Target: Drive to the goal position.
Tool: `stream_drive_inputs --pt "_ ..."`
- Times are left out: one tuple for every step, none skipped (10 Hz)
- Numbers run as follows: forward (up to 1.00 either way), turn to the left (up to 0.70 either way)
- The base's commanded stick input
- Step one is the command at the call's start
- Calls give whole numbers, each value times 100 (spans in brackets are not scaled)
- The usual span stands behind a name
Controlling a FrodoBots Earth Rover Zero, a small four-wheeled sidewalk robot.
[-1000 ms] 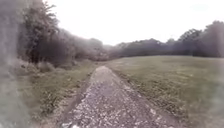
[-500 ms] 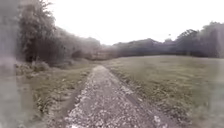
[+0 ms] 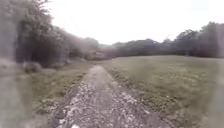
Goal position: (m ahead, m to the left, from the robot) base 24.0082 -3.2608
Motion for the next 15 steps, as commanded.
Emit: stream_drive_inputs --pt "100 0" --pt "100 0" --pt "100 0" --pt "100 0" --pt "100 0" --pt "100 1" --pt "100 21" --pt "100 27" --pt "100 0" --pt "100 0" --pt "100 0" --pt "100 0" --pt "100 0" --pt "100 0" --pt "100 1"
